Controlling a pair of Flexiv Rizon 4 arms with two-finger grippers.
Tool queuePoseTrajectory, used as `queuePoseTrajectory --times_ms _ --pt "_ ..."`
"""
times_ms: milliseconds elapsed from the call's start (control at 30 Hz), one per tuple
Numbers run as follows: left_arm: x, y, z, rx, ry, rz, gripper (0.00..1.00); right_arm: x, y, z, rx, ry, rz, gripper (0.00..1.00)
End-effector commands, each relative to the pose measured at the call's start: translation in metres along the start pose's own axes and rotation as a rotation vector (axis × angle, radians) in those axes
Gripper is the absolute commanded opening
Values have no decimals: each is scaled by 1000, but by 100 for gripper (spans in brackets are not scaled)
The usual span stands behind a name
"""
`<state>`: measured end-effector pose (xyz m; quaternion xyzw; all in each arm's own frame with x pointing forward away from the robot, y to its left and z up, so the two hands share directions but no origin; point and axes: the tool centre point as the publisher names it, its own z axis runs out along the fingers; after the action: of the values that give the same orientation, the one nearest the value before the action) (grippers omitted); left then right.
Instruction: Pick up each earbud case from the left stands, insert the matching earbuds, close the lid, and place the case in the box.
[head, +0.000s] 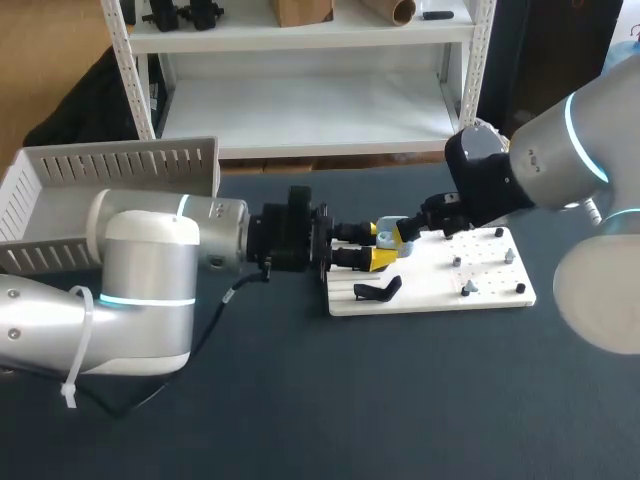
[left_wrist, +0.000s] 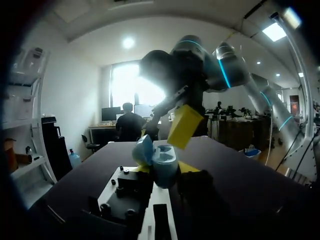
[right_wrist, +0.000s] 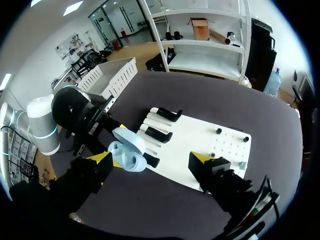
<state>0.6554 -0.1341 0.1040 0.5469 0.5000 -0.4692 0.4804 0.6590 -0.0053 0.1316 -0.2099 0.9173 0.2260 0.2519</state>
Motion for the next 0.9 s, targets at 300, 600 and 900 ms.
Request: queuePoseTrajectory --times_ms 300,600,900 --pt "1 1 0 3 -4 2 0 -12 2 -36 94 -83 -94 100" --pt "1 1 0 3 -4 2 0 -17 -53 -70 398 -71 -216 100" --pt "1 1 0 3 -4 2 0 2 -106 -61 544 59 -188 100"
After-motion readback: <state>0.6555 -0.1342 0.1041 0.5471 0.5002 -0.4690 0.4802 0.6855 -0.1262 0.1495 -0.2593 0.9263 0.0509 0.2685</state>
